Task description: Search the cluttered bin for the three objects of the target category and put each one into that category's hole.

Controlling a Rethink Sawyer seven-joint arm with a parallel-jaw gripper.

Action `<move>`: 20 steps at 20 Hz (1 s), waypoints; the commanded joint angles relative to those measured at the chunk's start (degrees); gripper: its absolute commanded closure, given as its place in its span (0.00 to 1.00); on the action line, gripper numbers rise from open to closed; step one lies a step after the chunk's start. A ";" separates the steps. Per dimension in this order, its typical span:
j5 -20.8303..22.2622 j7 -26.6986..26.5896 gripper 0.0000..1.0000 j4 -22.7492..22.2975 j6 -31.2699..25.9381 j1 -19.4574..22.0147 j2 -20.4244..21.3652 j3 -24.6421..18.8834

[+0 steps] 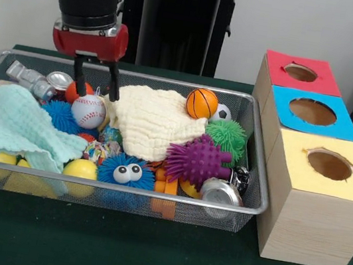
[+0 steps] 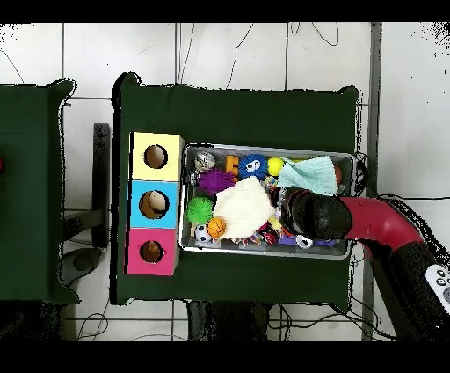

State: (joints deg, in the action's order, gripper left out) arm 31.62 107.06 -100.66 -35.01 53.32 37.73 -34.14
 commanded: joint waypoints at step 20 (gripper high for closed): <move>8.37 -30.63 0.00 16.89 -6.07 5.13 -10.36 -7.28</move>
State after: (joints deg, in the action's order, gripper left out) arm 34.27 97.18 -89.21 -38.94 56.50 33.99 -39.09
